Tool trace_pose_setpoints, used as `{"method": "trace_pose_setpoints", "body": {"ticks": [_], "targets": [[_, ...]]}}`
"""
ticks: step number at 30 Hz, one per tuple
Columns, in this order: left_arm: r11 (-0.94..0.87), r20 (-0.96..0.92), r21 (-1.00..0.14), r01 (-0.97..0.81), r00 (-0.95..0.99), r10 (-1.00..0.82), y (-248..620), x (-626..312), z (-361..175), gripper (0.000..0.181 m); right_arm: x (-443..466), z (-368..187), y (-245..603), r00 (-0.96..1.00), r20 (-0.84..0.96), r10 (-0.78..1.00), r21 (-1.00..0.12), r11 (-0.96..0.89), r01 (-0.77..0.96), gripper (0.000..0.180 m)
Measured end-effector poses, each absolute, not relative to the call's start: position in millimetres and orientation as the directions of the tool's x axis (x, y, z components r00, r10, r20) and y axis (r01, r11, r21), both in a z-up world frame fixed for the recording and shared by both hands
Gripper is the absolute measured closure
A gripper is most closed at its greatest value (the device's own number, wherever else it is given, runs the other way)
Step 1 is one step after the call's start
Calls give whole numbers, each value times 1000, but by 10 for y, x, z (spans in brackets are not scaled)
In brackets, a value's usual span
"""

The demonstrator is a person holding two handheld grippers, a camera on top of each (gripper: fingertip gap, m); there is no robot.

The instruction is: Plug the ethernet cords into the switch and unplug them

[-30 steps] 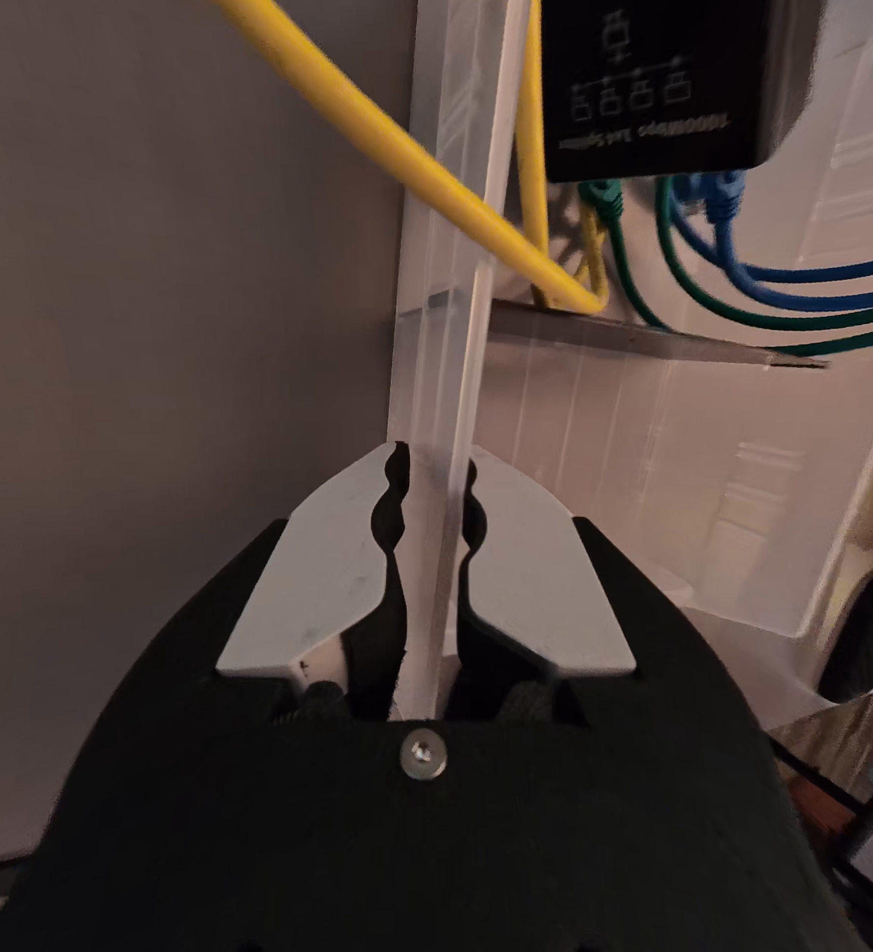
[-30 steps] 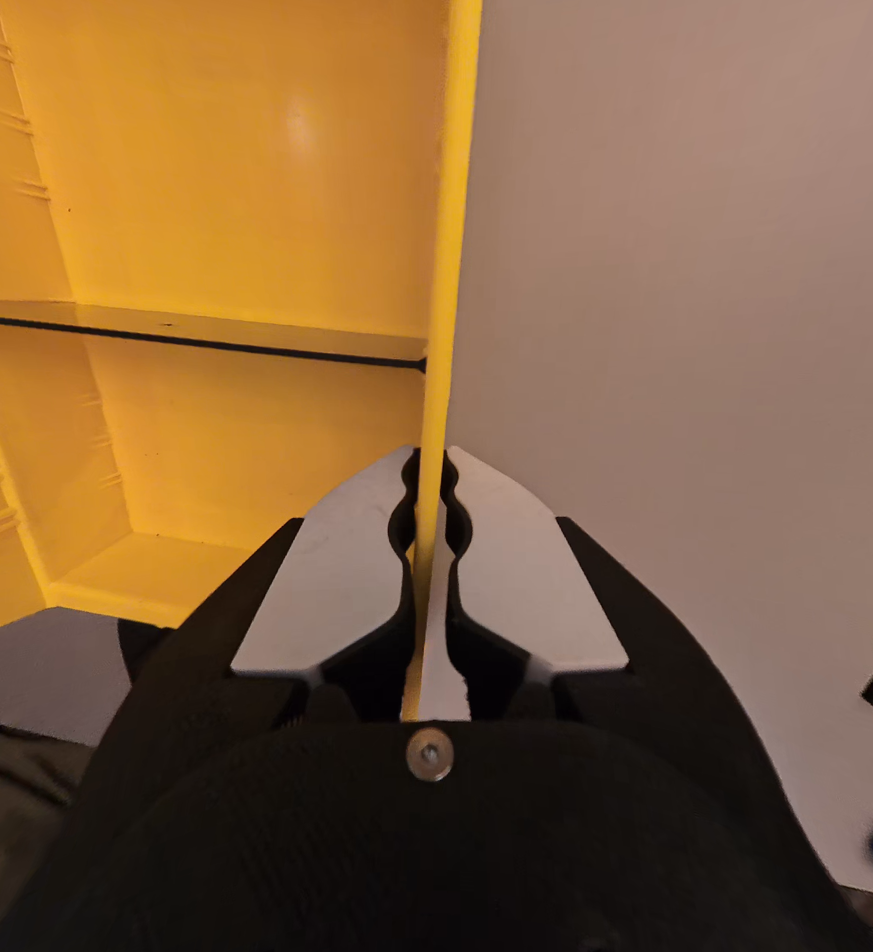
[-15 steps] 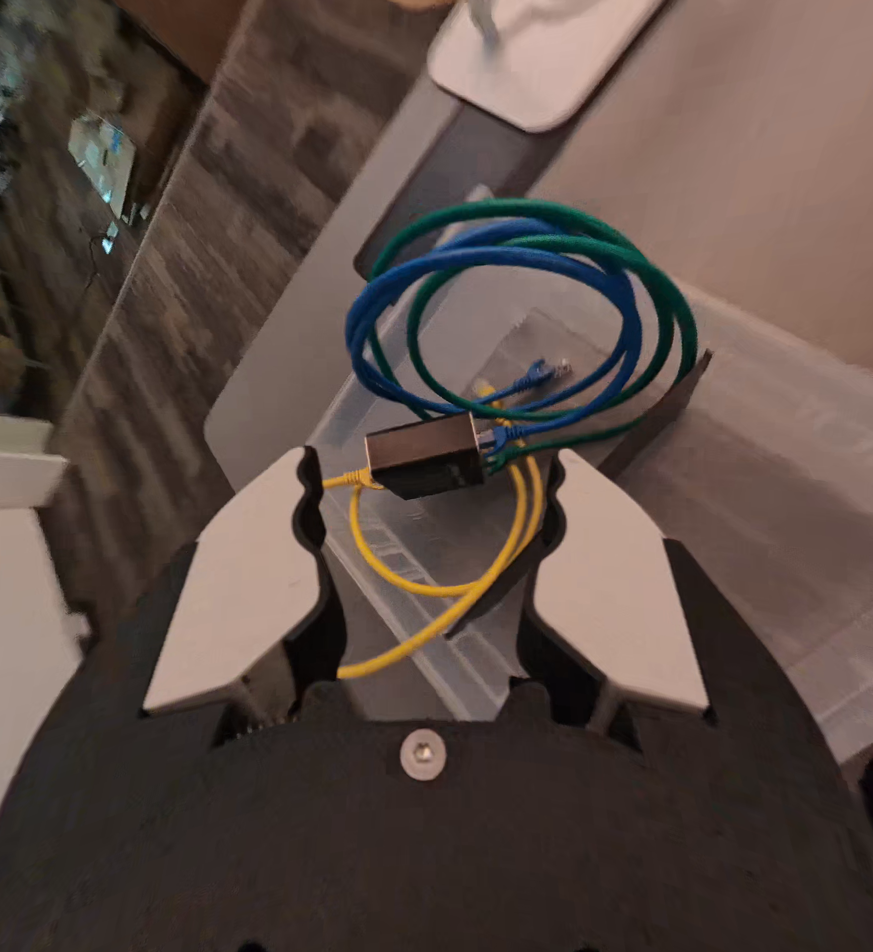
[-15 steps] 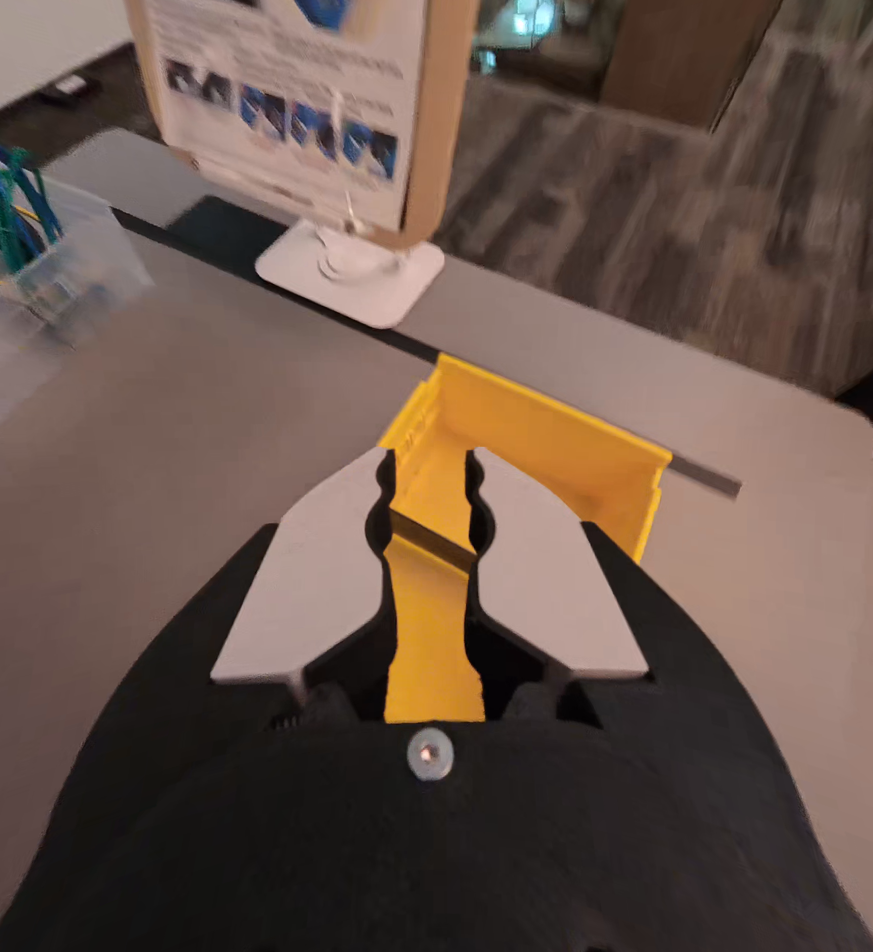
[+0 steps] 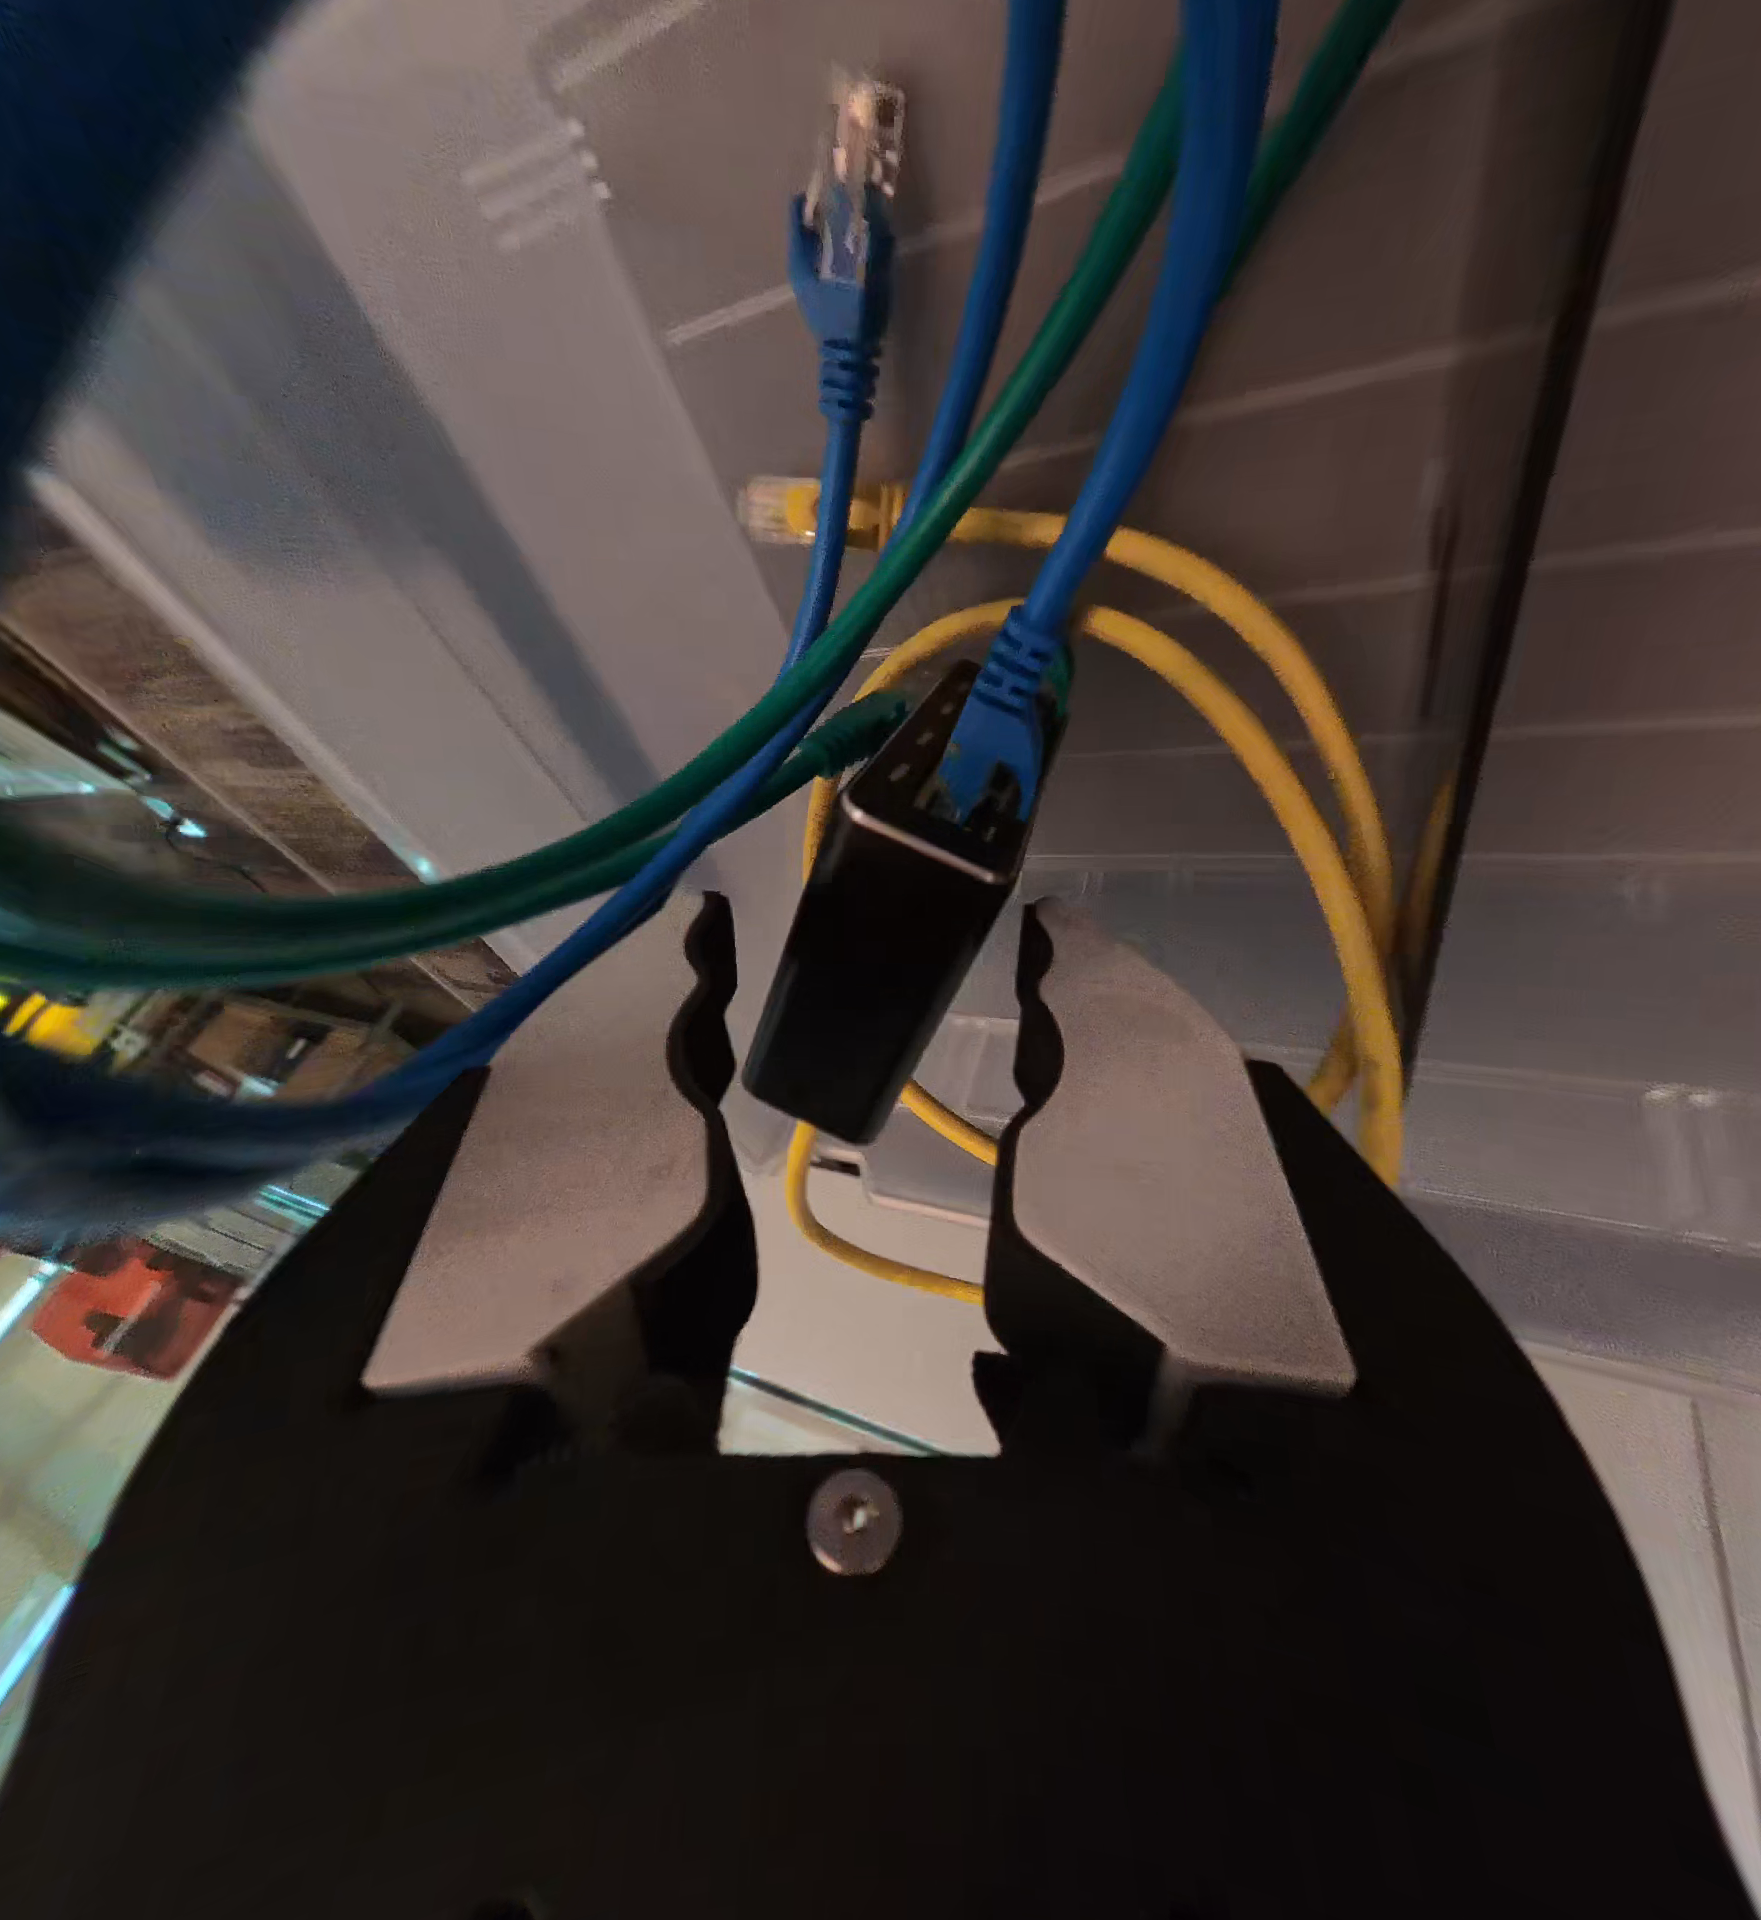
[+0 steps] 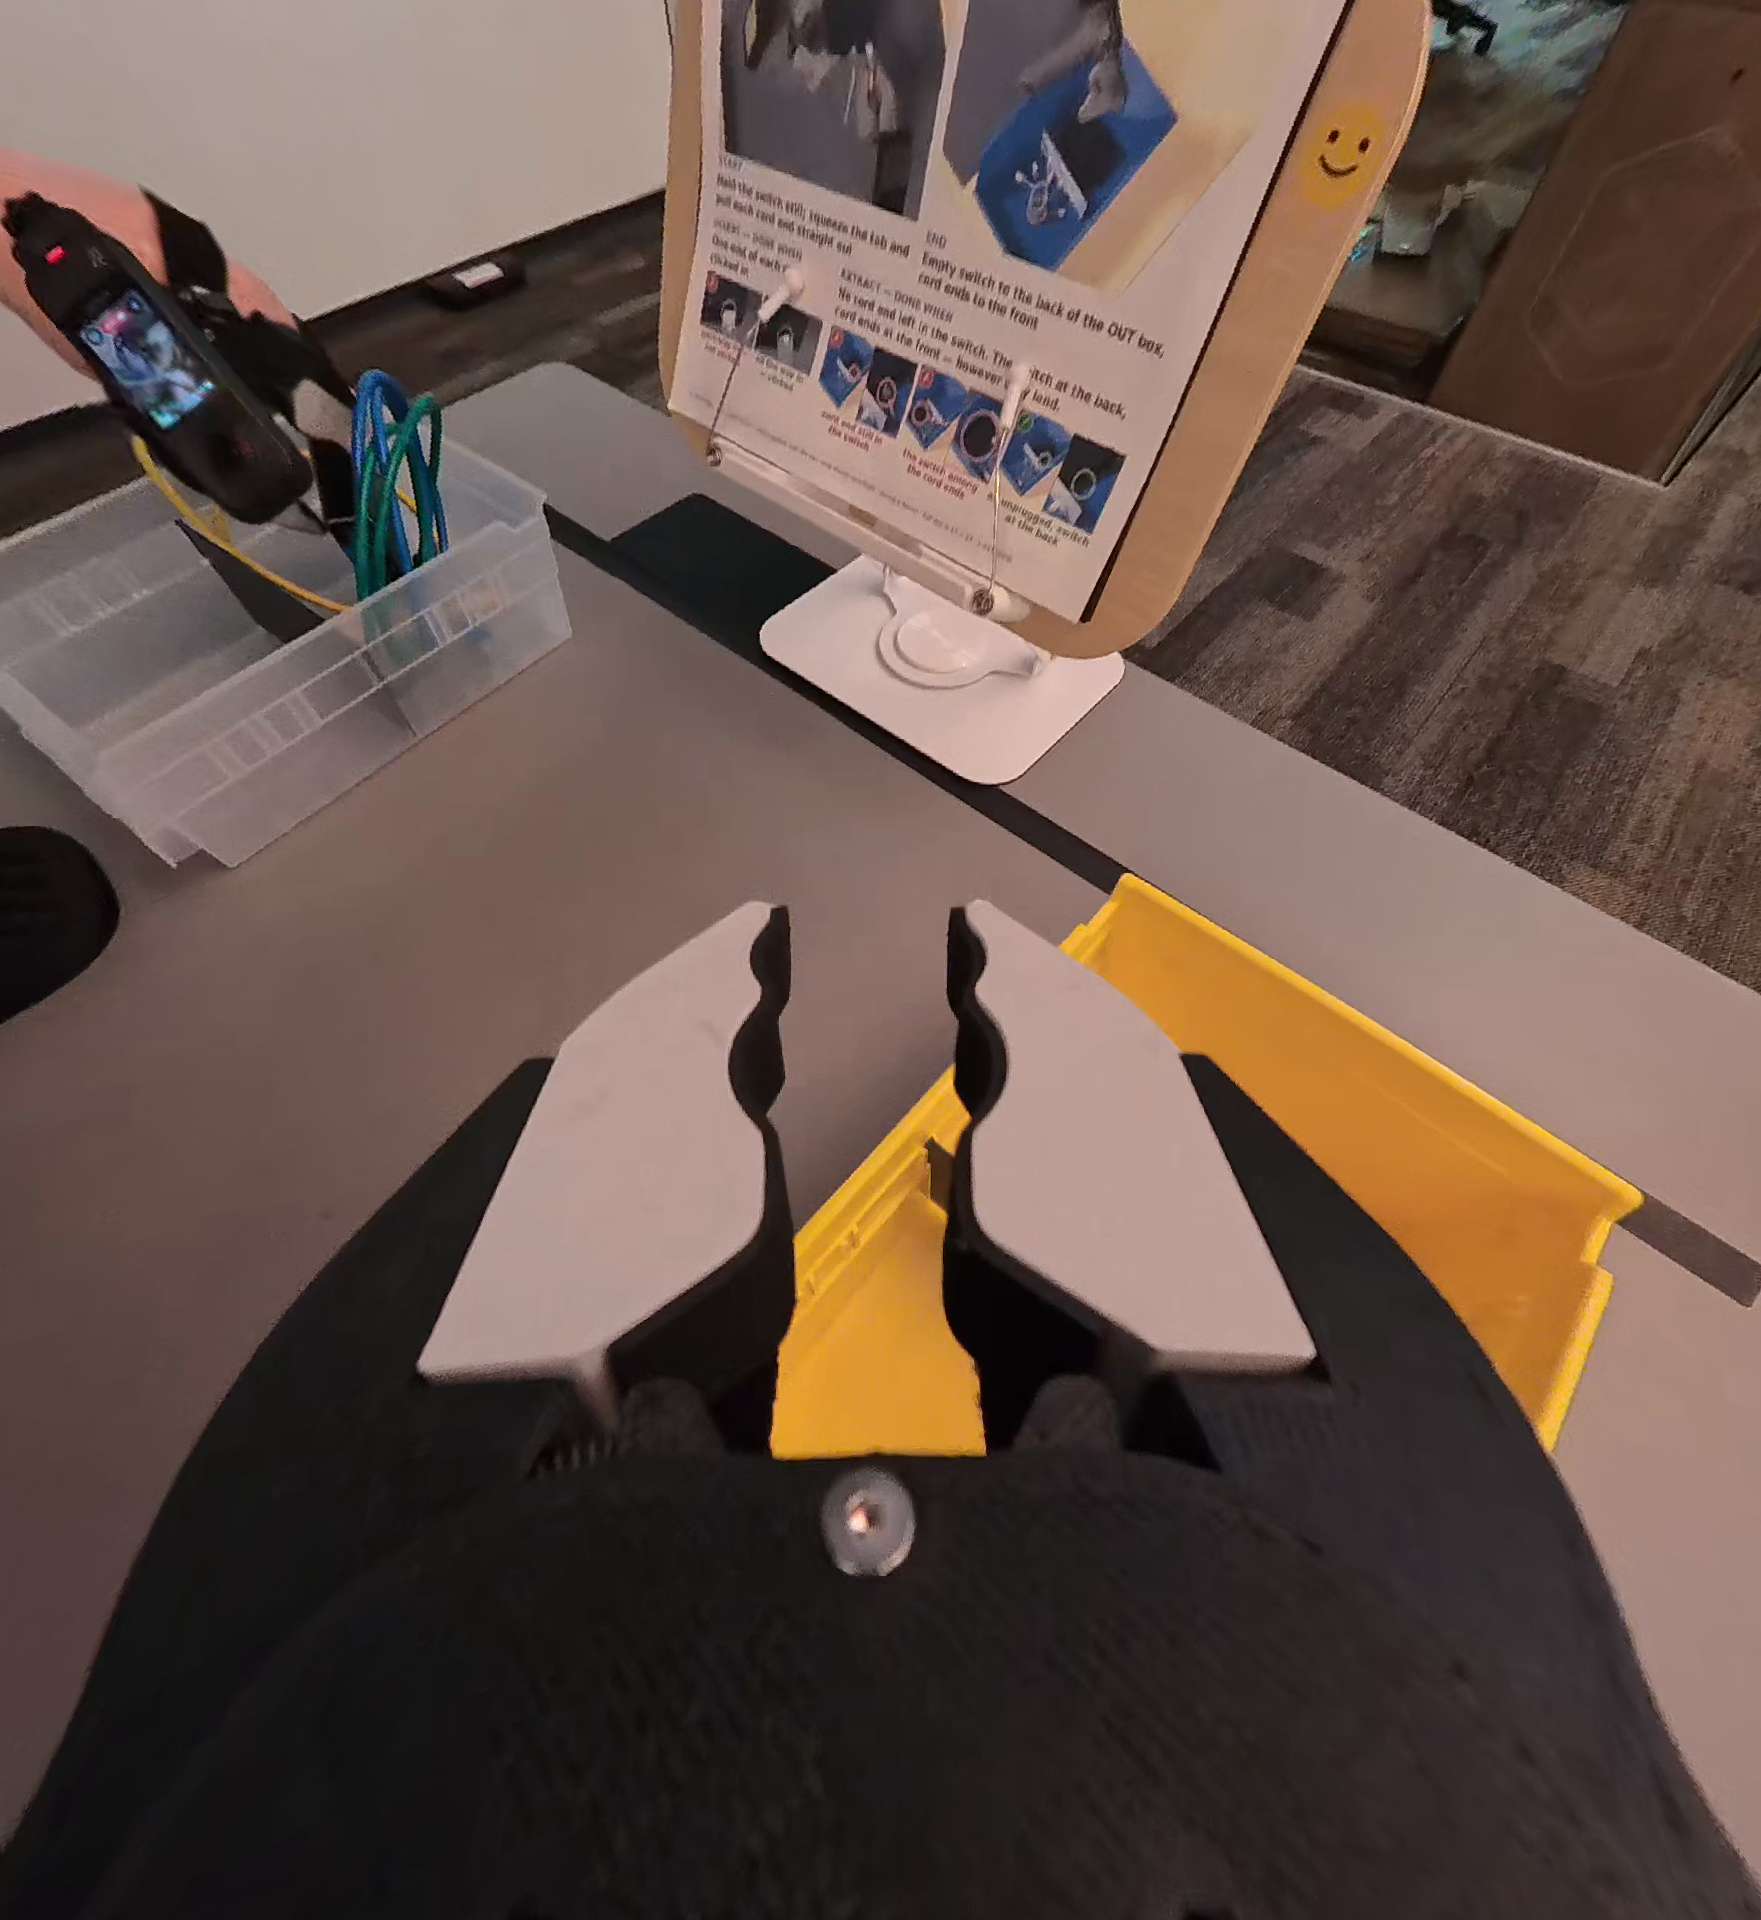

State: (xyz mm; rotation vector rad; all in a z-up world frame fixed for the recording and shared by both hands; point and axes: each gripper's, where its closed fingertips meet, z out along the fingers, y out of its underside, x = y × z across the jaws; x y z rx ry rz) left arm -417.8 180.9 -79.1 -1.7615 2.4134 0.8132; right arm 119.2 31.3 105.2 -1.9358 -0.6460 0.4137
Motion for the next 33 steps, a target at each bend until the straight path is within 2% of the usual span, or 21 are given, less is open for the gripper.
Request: {"method": "trace_pose_setpoints", "body": {"ticks": [2, 6, 14, 18, 22, 29, 31, 33], "targets": [[252, -269, 397, -882, -375, -887, 1793, -4199, -899, 135, 1207, 1039, 329, 801, -11, 599, -902, -351, 250, 150], [314, -222, 440, -841, -441, -870, 1867, -4258, -989, 137, 1203, 1054, 310, 794, -27, 607, -907, -348, 235, 151], [304, -179, 504, -809, -442, -879, 1850, -4307, -959, 142, 1214, 975, 327, 795, -35, 605, -894, -375, 246, 151], [257, -197, 549, -795, -422, -885, 1770, -4350, -727, 143, 1222, 922, 323, 792, -23, 611, -882, -386, 272, 151], [197, -293, 556, -807, -412, -863, 1674, -4285, -237, 143, 1233, 943, 284, 778, -20, 628, -888, -369, 276, 151], [122, -567, 367, -922, -326, -757, 1354, -3519, 1028, 143, 1286, 1103, 245, 763, -39, 645, -929, -305, 211, 151], [150, -652, 263, -953, -290, -701, 1218, -3116, 1371, 144, 1283, 1192, 241, 757, -48, 652, -947, -270, 172, 152], [194, -736, 108, -975, -209, -644, 1065, -2657, 1674, 145, 1313, 1263, 254, 772, -24, 635, -960, -230, 159, 152]]}}
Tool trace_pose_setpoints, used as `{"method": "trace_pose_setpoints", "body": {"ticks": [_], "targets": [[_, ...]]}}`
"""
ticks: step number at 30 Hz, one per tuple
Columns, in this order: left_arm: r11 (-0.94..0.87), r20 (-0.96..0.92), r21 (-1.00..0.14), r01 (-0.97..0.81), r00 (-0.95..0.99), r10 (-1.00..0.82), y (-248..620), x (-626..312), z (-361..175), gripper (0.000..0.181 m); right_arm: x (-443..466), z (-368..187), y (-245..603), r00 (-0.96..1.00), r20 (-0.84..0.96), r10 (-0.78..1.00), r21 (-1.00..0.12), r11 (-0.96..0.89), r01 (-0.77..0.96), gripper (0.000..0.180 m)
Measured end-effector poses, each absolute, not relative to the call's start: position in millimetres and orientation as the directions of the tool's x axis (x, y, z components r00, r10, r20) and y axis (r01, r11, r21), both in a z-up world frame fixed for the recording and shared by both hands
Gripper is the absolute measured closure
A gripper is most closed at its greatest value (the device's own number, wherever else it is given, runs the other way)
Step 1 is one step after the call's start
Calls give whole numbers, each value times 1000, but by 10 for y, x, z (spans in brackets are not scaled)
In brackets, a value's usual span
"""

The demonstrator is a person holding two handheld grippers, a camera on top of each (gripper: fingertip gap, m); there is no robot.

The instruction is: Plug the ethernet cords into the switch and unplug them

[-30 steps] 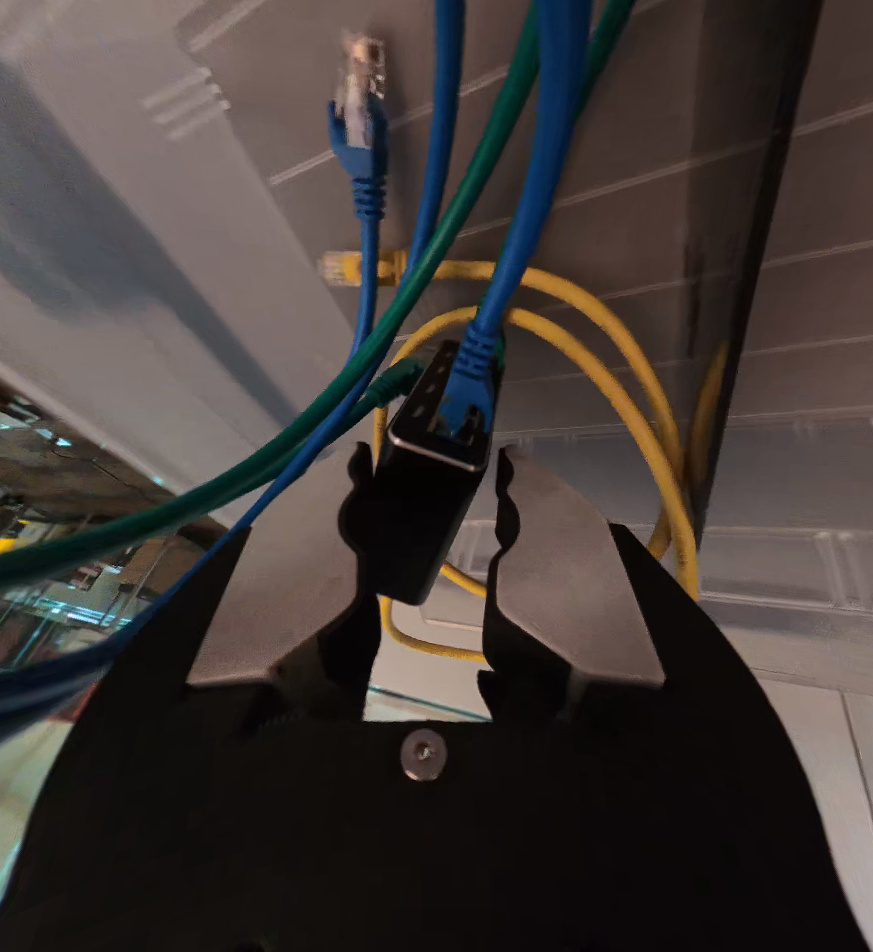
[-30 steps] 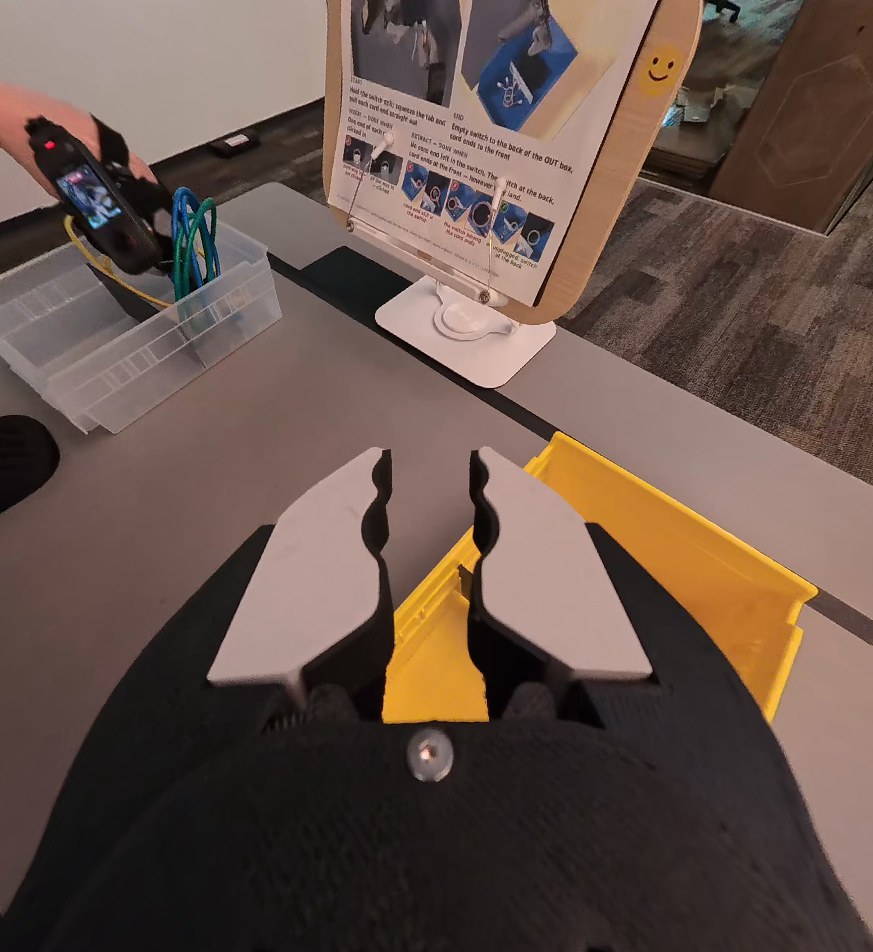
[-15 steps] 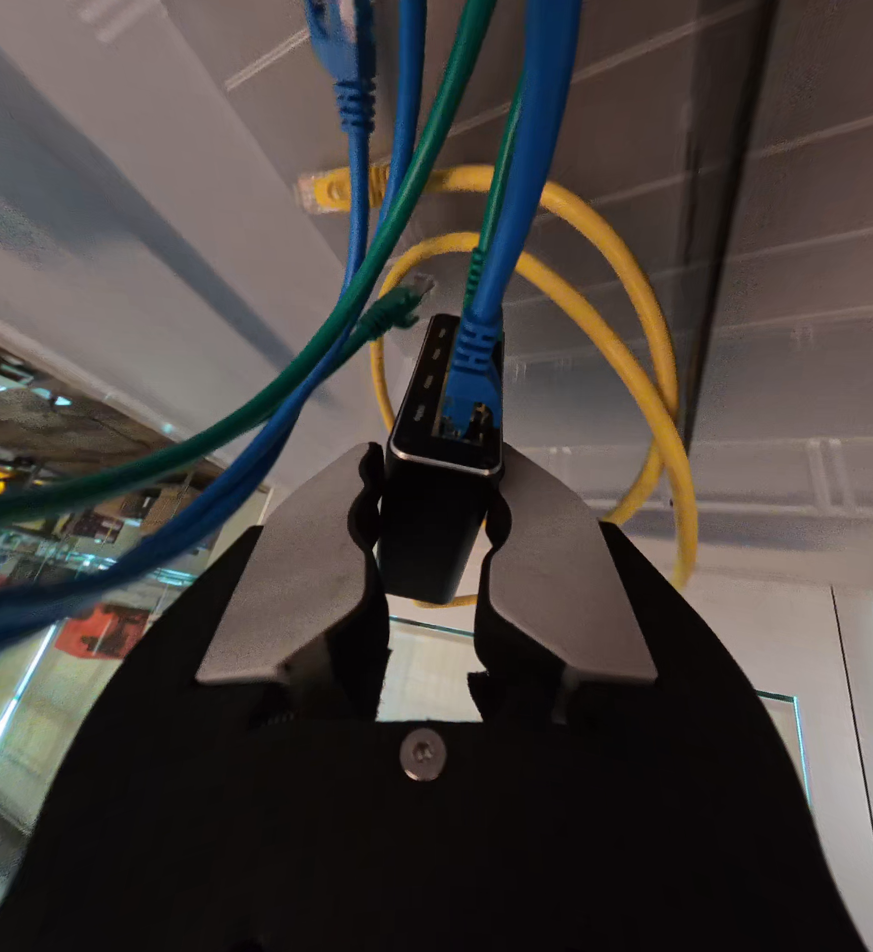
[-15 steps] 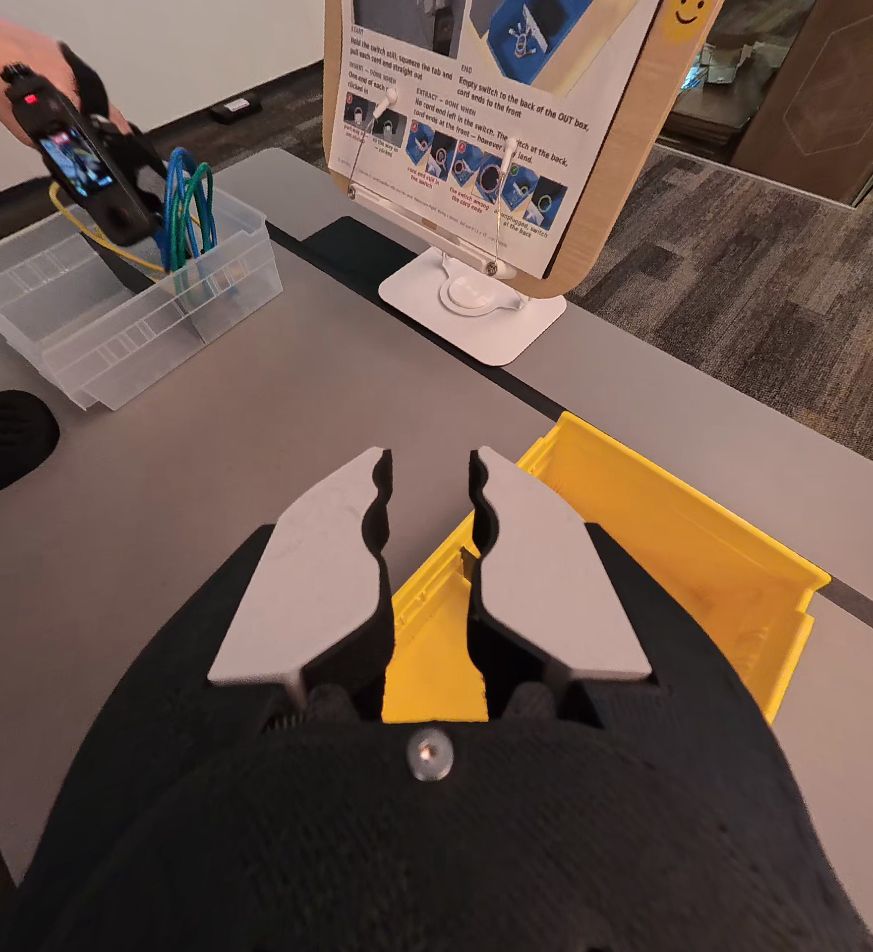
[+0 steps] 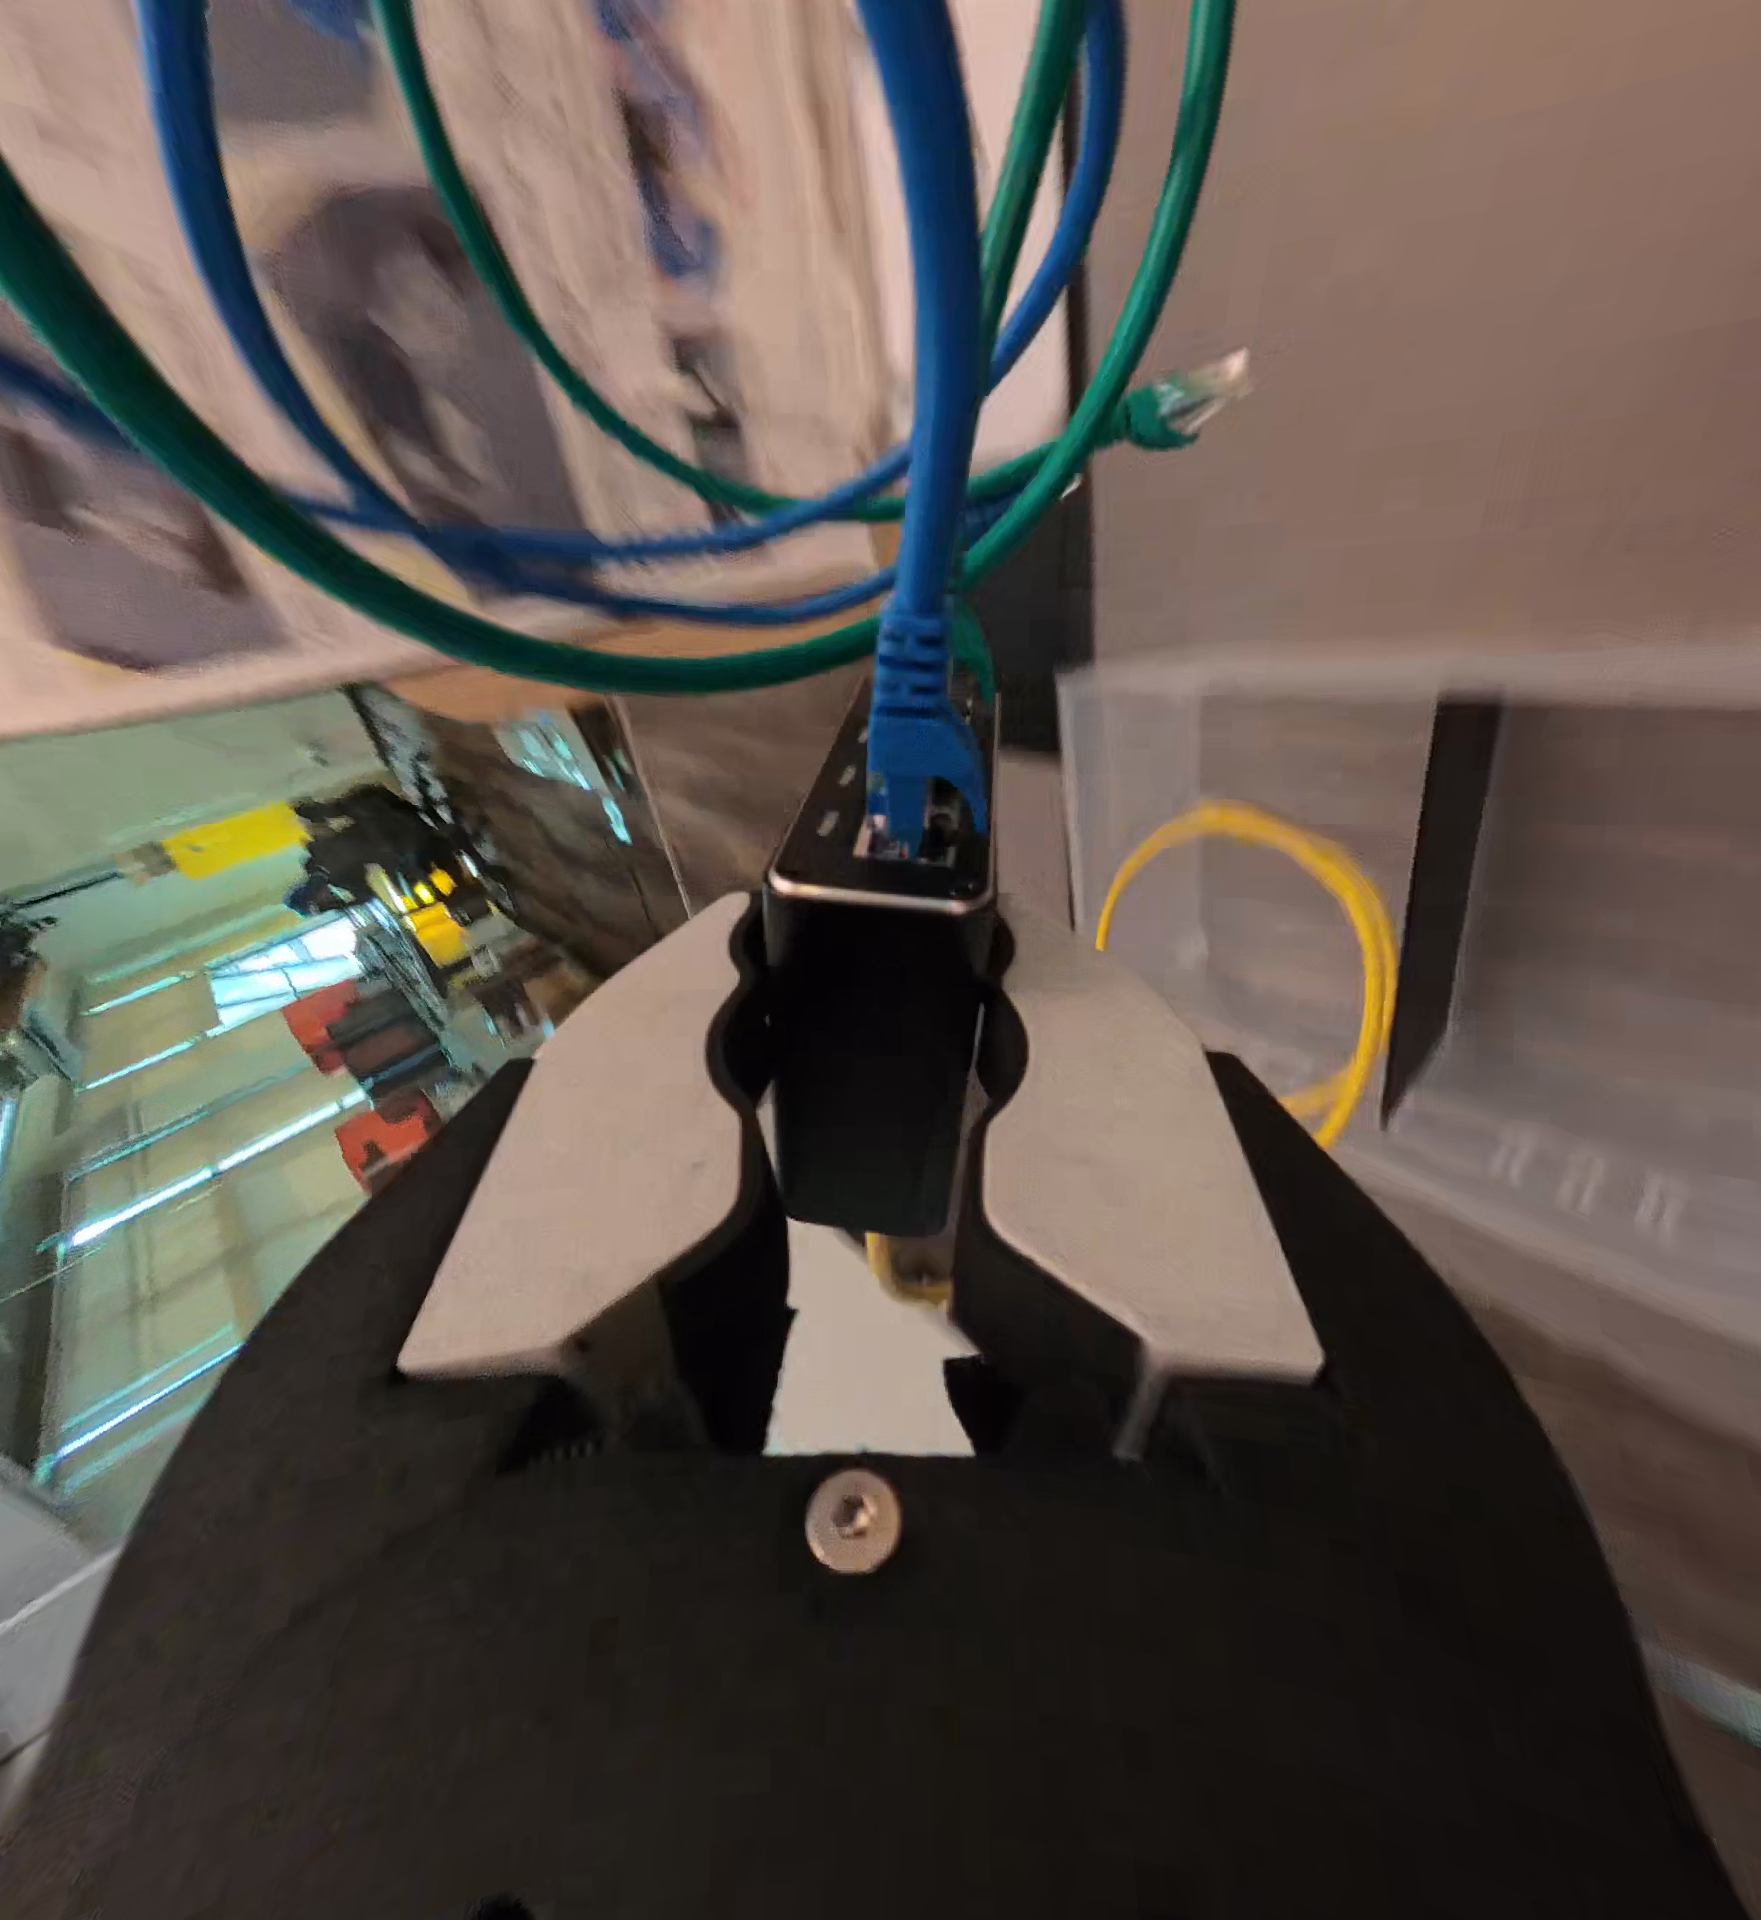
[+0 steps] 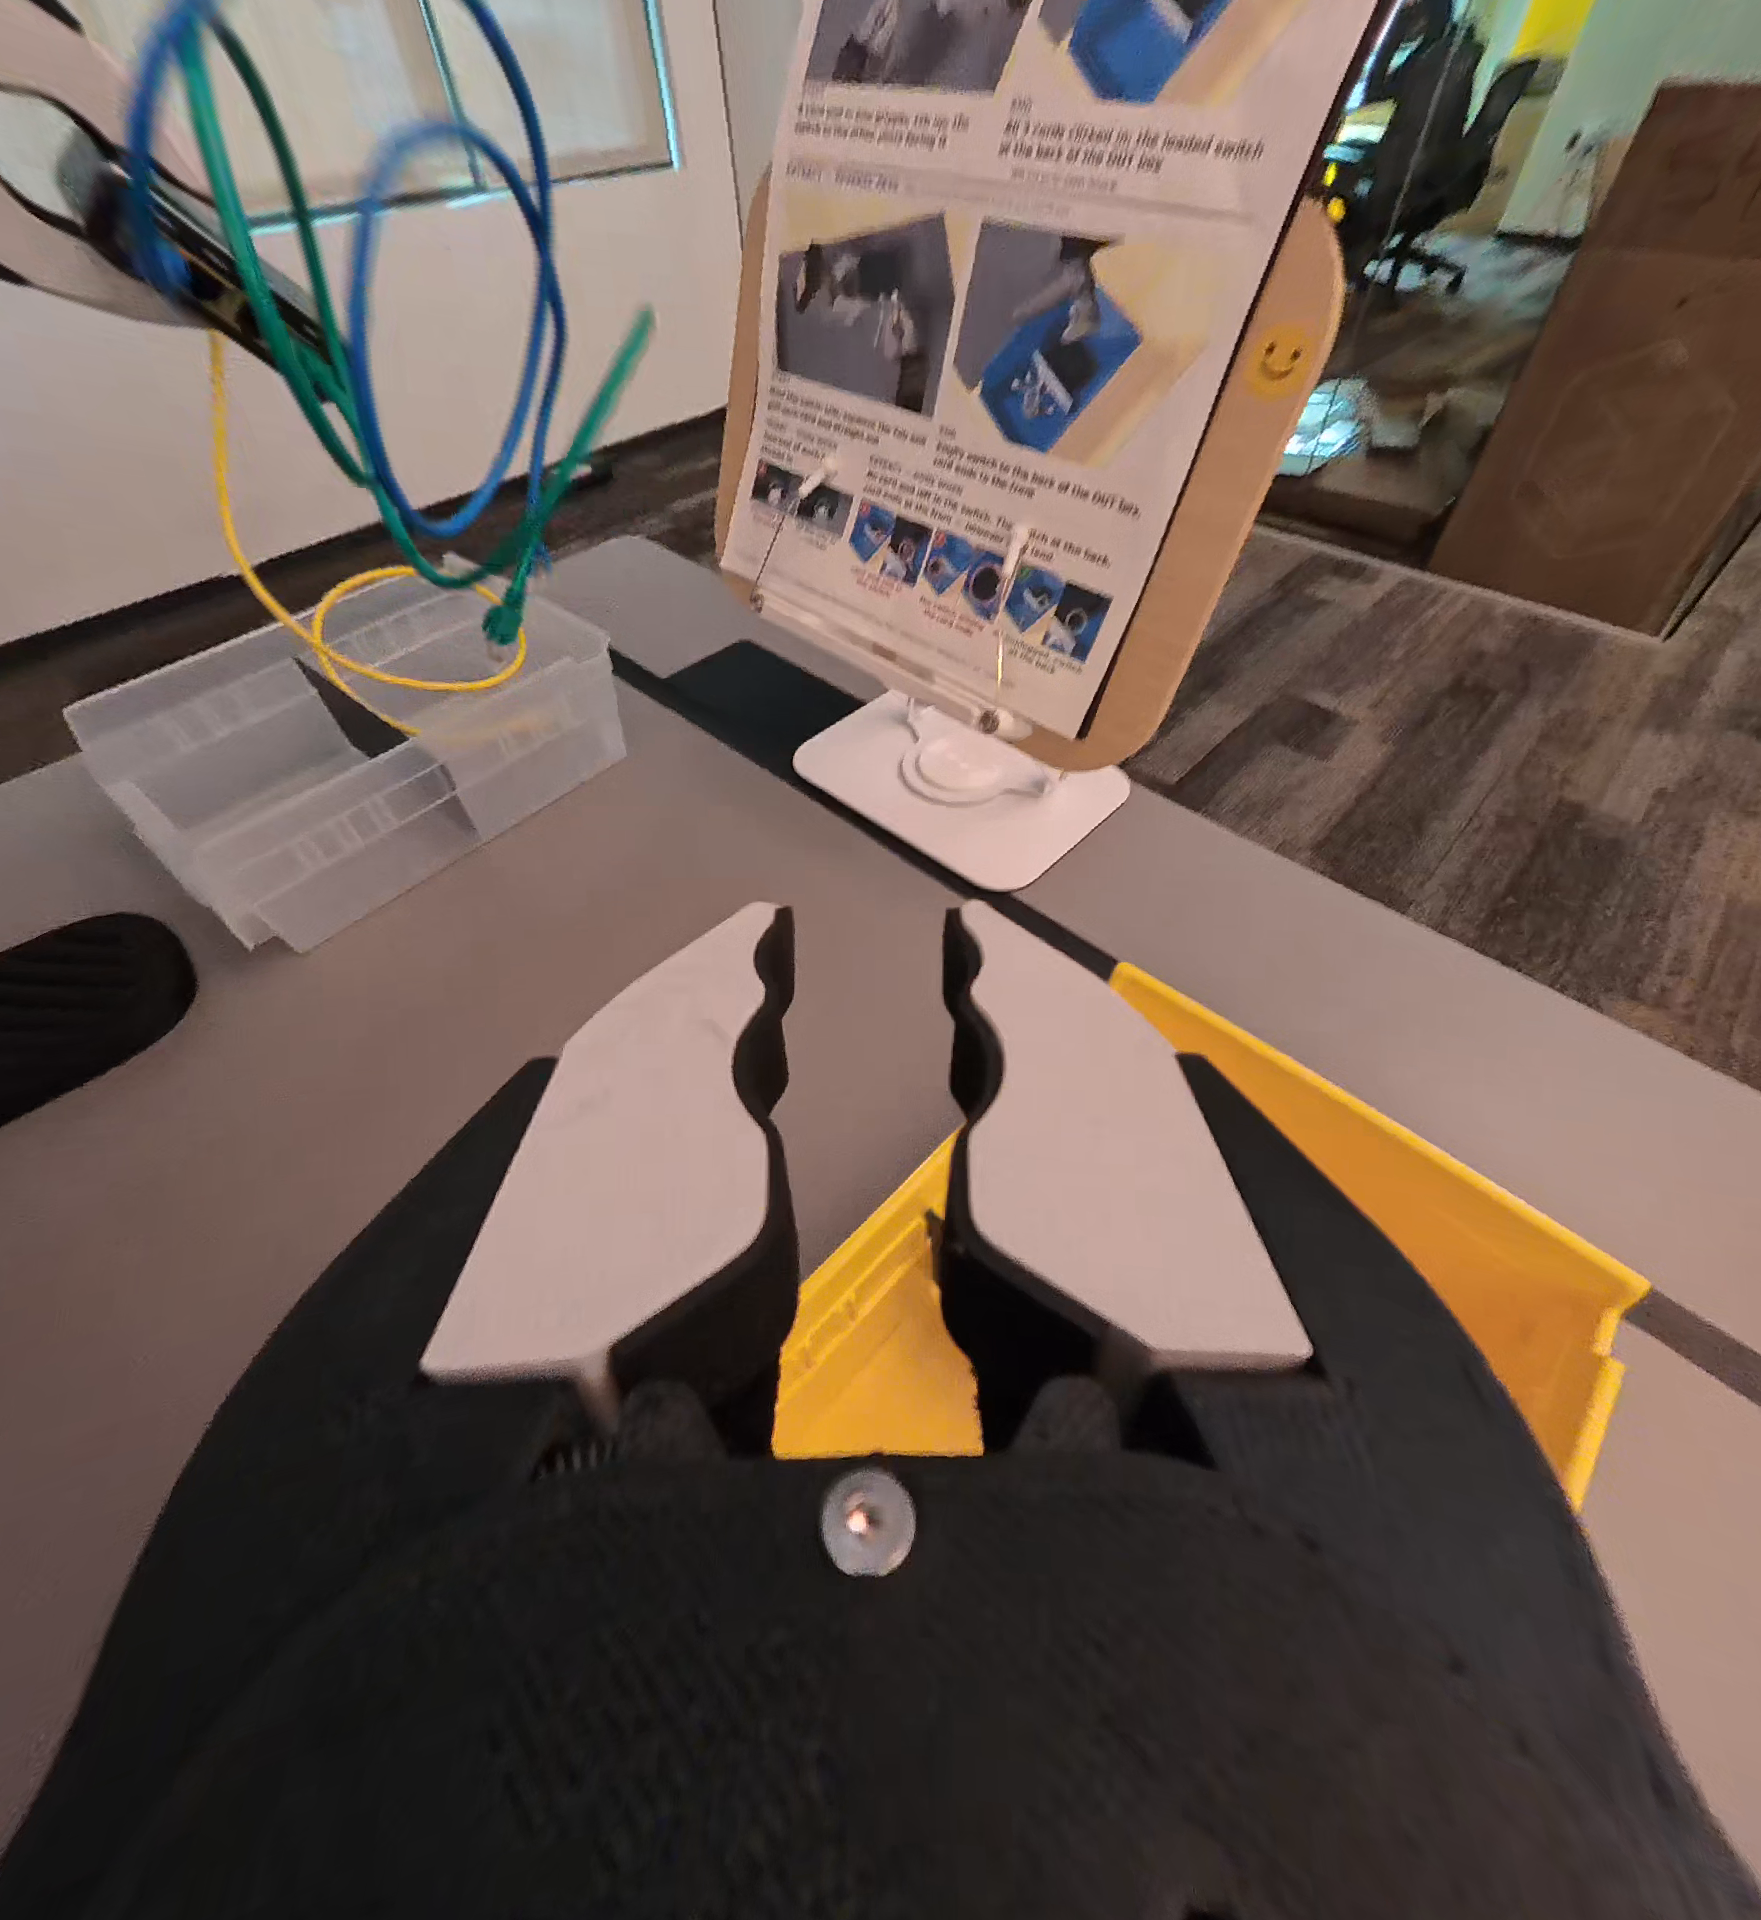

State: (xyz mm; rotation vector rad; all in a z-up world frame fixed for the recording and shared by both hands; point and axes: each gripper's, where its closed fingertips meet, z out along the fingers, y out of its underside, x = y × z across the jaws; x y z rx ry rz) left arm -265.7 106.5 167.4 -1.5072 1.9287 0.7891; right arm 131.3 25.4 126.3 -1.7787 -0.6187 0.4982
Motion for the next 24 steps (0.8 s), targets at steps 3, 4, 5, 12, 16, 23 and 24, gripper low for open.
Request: {"method": "trace_pose_setpoints", "body": {"ticks": [3, 4, 5, 12, 16, 23, 24], "targets": [[296, -816, -200, -934, -8, -578, 802, -1977, 2047, 145, 1262, 1381, 183, 755, -6, 656, -975, -171, 141, 152], [328, -823, -299, -896, 68, -563, 715, -1791, 2143, 145, 1236, 1423, 148, 746, 2, 666, -979, -150, 136, 152], [359, -825, -376, -854, 132, -549, 630, -1636, 2213, 145, 1216, 1459, 113, 739, 11, 674, -982, -131, 134, 152], [365, -613, -755, -545, 388, -688, 291, -891, 2183, 146, 1074, 1567, -57, 688, 35, 725, -988, -76, 131, 152], [235, -431, -845, -480, 351, -831, 281, -666, 2098, 145, 1014, 1589, -117, 658, 61, 751, -988, -47, 144, 152], [-80, 29, -899, -431, 123, -992, 162, -291, 2357, 147, 687, 1645, -147, 588, 454, 669, -891, 329, 312, 137], [-119, 76, -875, -470, 109, -991, 160, -248, 2353, 147, 631, 1690, -139, 600, 532, 597, -846, 404, 348, 135]]}}
